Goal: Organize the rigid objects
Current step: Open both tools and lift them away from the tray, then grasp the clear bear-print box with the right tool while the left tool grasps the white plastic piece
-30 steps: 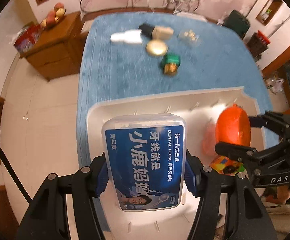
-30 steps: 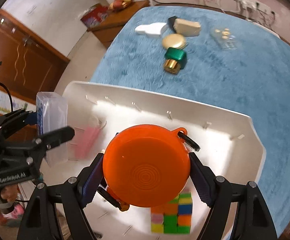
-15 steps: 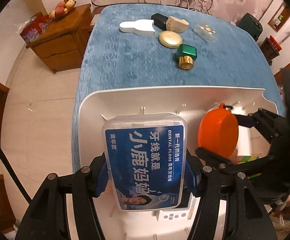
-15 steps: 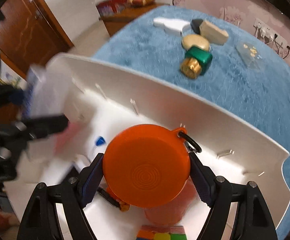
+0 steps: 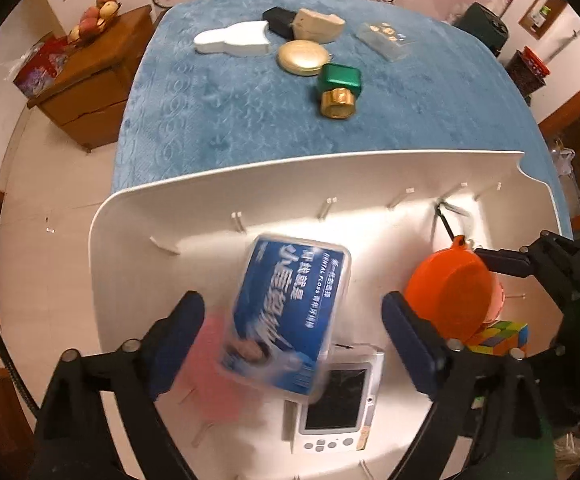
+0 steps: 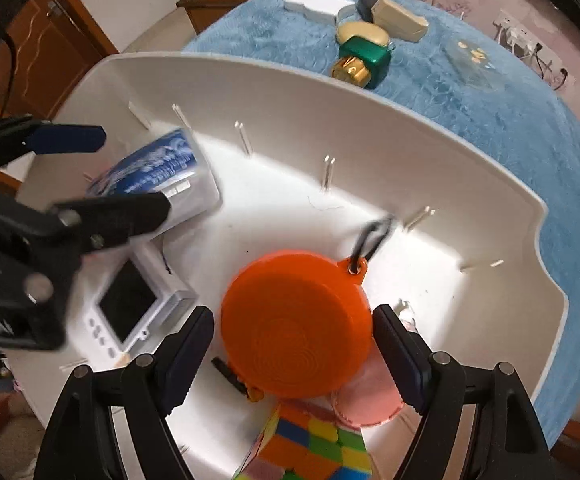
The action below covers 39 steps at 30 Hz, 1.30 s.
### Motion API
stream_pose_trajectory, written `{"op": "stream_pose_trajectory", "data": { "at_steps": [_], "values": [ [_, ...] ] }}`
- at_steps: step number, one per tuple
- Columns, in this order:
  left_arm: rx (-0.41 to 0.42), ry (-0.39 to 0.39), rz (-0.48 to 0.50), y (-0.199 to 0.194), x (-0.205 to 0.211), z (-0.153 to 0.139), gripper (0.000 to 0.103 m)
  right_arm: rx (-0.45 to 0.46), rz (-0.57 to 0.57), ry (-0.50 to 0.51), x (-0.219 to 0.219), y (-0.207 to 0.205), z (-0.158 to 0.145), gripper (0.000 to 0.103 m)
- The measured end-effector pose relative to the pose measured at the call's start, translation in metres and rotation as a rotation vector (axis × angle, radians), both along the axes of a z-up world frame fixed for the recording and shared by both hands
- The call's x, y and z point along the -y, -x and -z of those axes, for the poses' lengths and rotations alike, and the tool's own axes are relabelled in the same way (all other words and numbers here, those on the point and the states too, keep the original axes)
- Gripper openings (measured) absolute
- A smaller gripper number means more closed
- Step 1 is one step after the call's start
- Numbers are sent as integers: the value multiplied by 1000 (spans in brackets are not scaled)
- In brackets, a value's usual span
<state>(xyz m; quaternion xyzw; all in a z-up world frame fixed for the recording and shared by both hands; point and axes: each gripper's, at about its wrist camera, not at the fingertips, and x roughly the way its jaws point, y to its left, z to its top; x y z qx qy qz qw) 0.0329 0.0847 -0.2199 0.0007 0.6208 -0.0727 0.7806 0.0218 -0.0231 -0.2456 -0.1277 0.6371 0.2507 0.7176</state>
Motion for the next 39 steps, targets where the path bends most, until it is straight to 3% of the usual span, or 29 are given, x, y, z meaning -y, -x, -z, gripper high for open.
{"op": "stream_pose_trajectory", "data": {
  "at_steps": [3,12,20,32,39],
  "values": [
    [15,-8,6,0,3,-7,98,8,19,-42,9,-1,-15,82],
    [112,38,-22,3,-6,-60,98,51,77,-194,27,-7,-79,82],
    [196,80,-36,-7,-8,-102,98,105,124,-243,38,-13,-119,82],
    [253,31,13,-36,-13,-126,98,124,192,-223,47,-47,-120,82],
    [184,4,93,-75,-25,-116,98,131,264,-178,57,-92,-115,82]
  ]
}}
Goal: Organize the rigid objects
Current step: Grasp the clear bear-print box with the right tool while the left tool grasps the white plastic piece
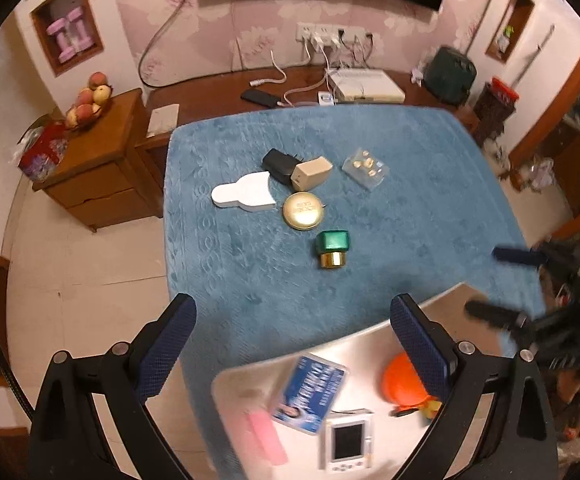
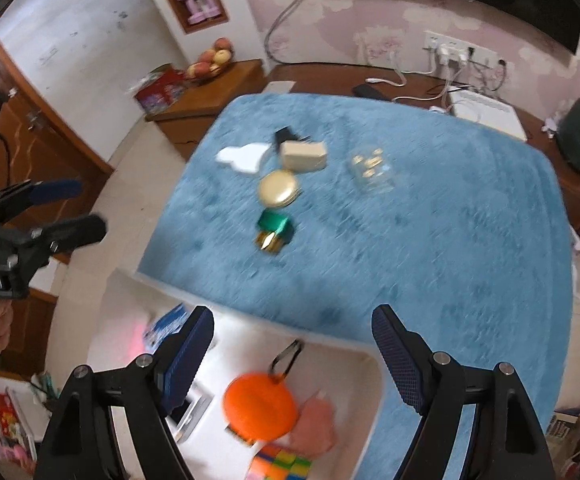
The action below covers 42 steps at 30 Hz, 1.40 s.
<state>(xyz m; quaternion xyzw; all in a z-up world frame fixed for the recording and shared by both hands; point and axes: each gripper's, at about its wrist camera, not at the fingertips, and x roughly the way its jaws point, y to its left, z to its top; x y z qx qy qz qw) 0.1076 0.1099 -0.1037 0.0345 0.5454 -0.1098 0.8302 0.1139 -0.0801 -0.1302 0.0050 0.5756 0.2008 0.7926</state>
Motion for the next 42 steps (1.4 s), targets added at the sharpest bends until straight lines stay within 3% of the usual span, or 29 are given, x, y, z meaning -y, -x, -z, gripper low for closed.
{"op": "stream_pose_trajectory", "data": {
  "at_steps": [6,14,19,28,37,42],
  "values": [
    [-19,-100,123,-46,-2,20,98,-30,63,17,9,-65,15,82],
    [-107,-218,269,-108,4,78,98,-35,4,111,1,-142,55,82],
    [-116,-280,345,-139,12,109,98,-67,-8,165,-5,-168,88,82],
    [-116,-493,489,-167,21,165,98,-107,-41,220,-14,-183,138,82],
    [-166,-361,479,-196,19,169,99,-111,-38,213,-20,-195,155,82],
    [-213,-275,418,-205,13,173,98,-95,-42,205,-21,-198,153,78]
  ]
}}
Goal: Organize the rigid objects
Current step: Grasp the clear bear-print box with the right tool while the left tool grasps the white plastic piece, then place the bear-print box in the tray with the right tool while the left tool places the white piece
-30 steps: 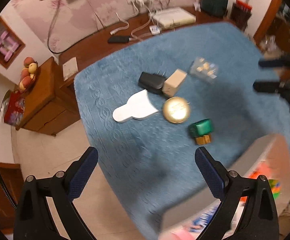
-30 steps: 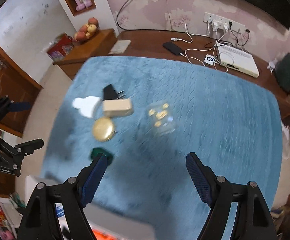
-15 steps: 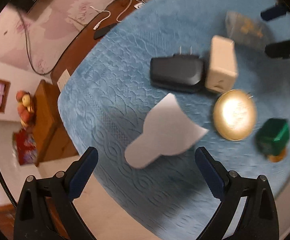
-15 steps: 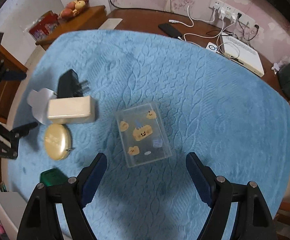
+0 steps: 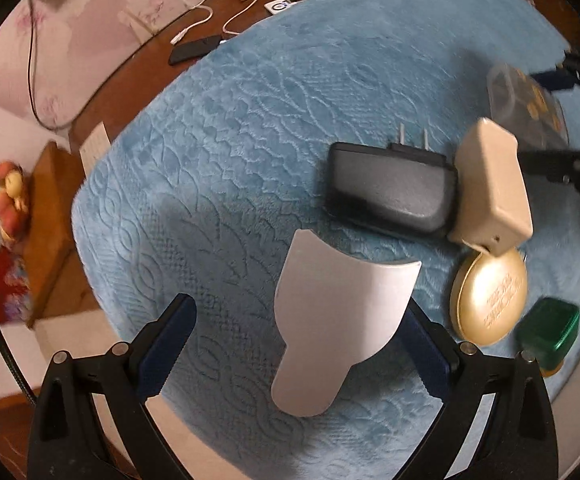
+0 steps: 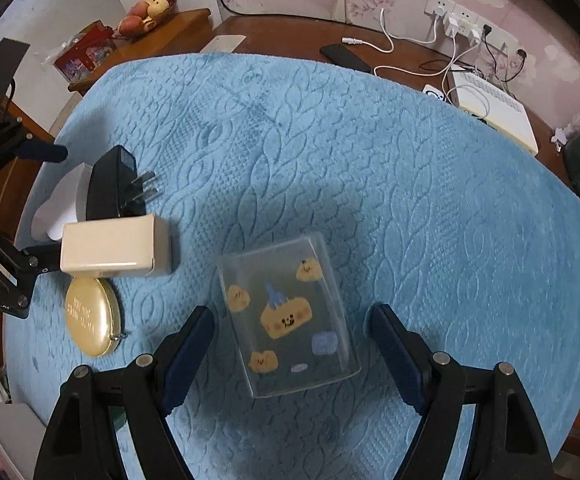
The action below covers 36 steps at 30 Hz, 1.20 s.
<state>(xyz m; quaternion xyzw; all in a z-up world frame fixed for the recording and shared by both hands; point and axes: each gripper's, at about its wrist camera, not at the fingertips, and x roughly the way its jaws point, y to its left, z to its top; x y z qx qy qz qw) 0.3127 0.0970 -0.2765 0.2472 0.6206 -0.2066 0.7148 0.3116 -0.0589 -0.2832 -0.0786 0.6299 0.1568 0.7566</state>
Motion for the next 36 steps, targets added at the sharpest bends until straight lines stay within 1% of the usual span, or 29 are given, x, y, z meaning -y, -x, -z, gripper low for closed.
{"op": "stream_pose_trajectory", "data": {
  "at_steps": [1,2,3,5,6,7,12,16,20,22,25,29,31,34,36],
  "values": [
    [-9,24,-20,0,-2,-1,95,4,0,1,0,1,-1,75],
    [-15,41,-28,0,-3,-1,88,11,0,1,0,2,-2,72],
    [-22,68,-38,2,-3,-3,84,17,-1,4,0,1,-2,66],
    [-10,95,-51,5,-2,-9,67,25,-3,2,2,1,-3,55],
    [0,99,-51,8,0,-10,61,27,-2,2,3,2,-5,53],
    [14,97,-51,12,4,-13,59,25,1,1,3,3,-6,52],
    [118,20,-44,31,21,-18,59,36,12,9,6,7,-9,52],
    [177,-20,-81,45,24,-29,59,52,12,4,6,16,-18,51],
    [208,1,-132,58,16,-54,59,95,3,-10,4,30,-44,51],
    [226,20,-152,65,11,-69,59,113,5,-22,4,36,-56,51],
    [257,47,-175,77,9,-96,59,151,8,-55,4,49,-84,51],
    [282,78,-210,97,10,-132,59,203,7,-124,4,72,-127,51],
    [288,95,-220,107,8,-145,59,227,3,-169,5,90,-151,51],
    [300,113,-237,132,11,-164,59,246,-12,-225,6,115,-176,51],
    [296,124,-248,147,14,-171,59,251,-24,-252,6,134,-188,51]
  ]
}}
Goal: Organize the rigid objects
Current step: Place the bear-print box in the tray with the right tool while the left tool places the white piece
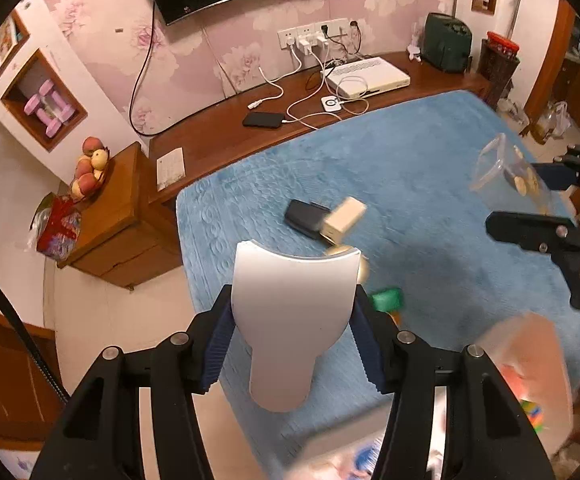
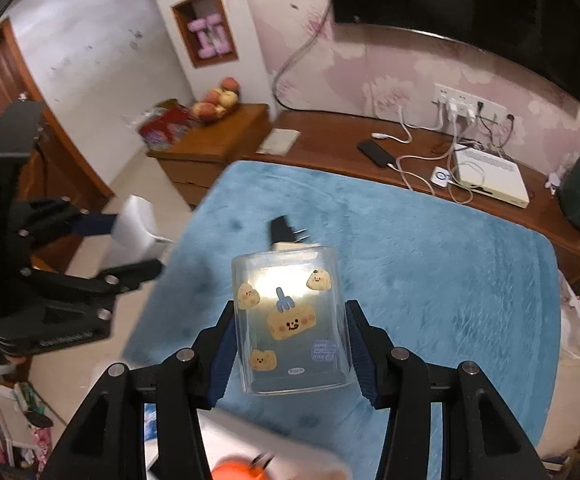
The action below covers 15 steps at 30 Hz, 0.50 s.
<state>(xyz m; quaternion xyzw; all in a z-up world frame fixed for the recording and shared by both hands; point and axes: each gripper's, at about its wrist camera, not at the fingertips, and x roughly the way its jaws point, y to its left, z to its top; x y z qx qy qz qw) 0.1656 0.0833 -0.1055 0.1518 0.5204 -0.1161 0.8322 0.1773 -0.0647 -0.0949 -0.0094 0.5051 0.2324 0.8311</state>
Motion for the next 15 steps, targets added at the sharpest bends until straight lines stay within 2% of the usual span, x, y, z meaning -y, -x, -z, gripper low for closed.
{"op": "stream_pose_trajectory", "data": {
  "at_steps": [9,15],
  "values": [
    [7,78,-130,76,0,-17,59,-1,-47,-63,15,69,-25,51],
    [-43,102,-197,120,1,-3,59,-32,-71,-73,23,102,-12,51]
  ]
}}
